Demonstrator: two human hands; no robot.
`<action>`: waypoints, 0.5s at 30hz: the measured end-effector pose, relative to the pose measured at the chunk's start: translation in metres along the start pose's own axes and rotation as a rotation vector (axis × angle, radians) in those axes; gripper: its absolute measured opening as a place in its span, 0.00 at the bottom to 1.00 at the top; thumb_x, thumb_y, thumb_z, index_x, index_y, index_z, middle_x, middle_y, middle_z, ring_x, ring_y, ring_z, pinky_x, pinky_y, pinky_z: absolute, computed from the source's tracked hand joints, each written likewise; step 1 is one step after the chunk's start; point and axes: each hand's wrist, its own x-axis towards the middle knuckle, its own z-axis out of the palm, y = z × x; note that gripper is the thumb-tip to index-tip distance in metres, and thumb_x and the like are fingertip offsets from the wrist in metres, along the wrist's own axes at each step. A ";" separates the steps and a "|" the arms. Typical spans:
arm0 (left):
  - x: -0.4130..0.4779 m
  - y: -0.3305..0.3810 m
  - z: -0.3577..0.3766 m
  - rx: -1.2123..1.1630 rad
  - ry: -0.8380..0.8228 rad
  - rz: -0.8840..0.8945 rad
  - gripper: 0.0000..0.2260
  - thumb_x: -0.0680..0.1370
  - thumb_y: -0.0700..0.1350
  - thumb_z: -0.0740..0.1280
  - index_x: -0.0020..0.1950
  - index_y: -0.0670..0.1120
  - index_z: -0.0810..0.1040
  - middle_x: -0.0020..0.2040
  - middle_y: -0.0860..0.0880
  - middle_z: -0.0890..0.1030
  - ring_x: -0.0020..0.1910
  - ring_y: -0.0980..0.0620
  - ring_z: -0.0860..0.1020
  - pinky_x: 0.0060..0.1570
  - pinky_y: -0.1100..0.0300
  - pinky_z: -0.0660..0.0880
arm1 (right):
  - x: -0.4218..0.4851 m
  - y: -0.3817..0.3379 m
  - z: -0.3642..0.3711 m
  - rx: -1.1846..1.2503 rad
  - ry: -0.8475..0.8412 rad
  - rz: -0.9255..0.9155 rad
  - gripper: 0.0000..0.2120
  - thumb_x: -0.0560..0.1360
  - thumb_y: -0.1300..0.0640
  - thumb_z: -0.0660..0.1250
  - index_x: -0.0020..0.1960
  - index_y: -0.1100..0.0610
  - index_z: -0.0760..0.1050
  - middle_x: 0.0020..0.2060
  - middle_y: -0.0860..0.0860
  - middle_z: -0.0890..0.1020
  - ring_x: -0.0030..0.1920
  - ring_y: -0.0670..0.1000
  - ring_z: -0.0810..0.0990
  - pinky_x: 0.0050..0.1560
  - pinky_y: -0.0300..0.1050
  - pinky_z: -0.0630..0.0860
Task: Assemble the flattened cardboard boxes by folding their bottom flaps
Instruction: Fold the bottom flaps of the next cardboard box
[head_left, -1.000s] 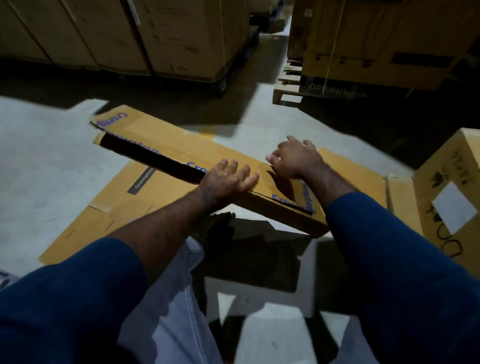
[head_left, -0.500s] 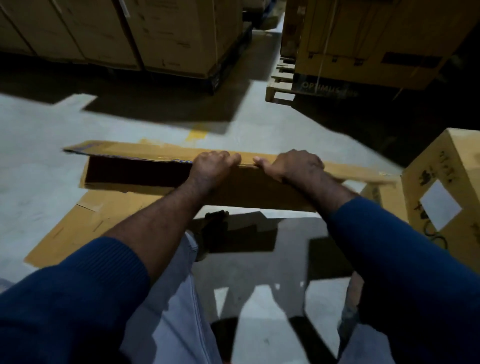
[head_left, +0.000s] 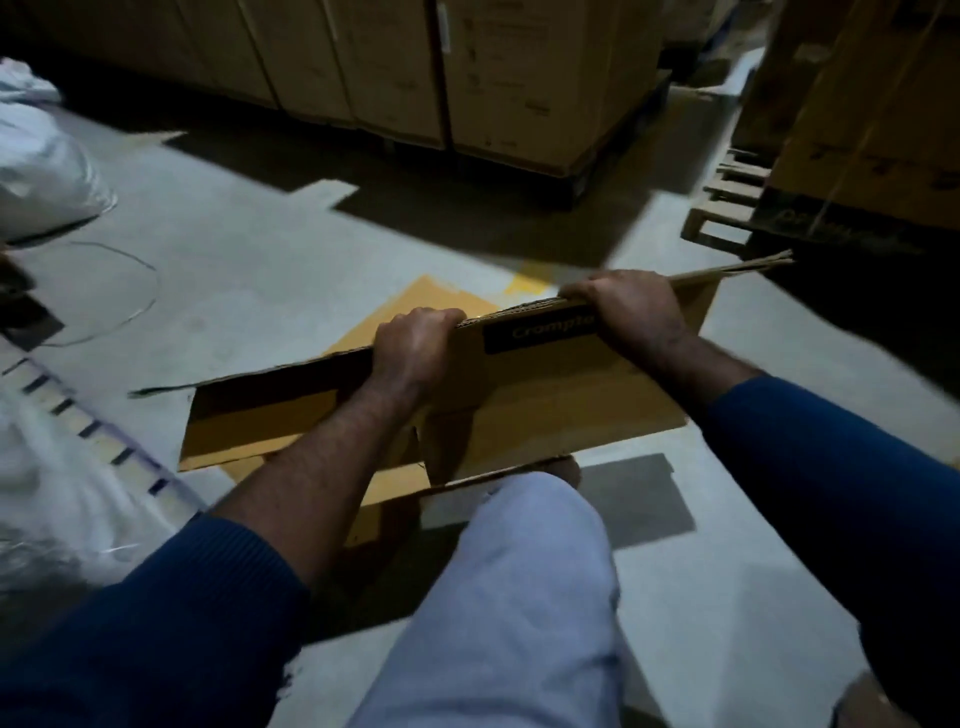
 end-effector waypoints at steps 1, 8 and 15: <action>0.003 -0.017 0.004 0.010 0.003 -0.030 0.22 0.75 0.38 0.68 0.66 0.57 0.77 0.55 0.46 0.82 0.54 0.40 0.81 0.50 0.49 0.77 | 0.020 -0.013 0.002 0.015 -0.018 -0.016 0.16 0.81 0.52 0.67 0.68 0.41 0.78 0.53 0.52 0.85 0.51 0.57 0.84 0.49 0.50 0.80; 0.034 -0.120 0.030 0.084 0.233 -0.180 0.17 0.78 0.37 0.68 0.67 0.47 0.77 0.56 0.43 0.83 0.51 0.41 0.81 0.52 0.46 0.78 | 0.142 -0.090 0.036 0.102 0.058 -0.135 0.20 0.82 0.57 0.58 0.71 0.45 0.76 0.62 0.54 0.82 0.62 0.58 0.79 0.66 0.55 0.71; 0.053 -0.161 0.104 0.136 0.304 -0.273 0.22 0.76 0.35 0.67 0.70 0.46 0.75 0.67 0.42 0.79 0.62 0.40 0.78 0.66 0.36 0.69 | 0.193 -0.116 0.116 0.050 0.071 -0.194 0.22 0.82 0.58 0.61 0.75 0.45 0.71 0.69 0.55 0.76 0.69 0.59 0.73 0.73 0.61 0.63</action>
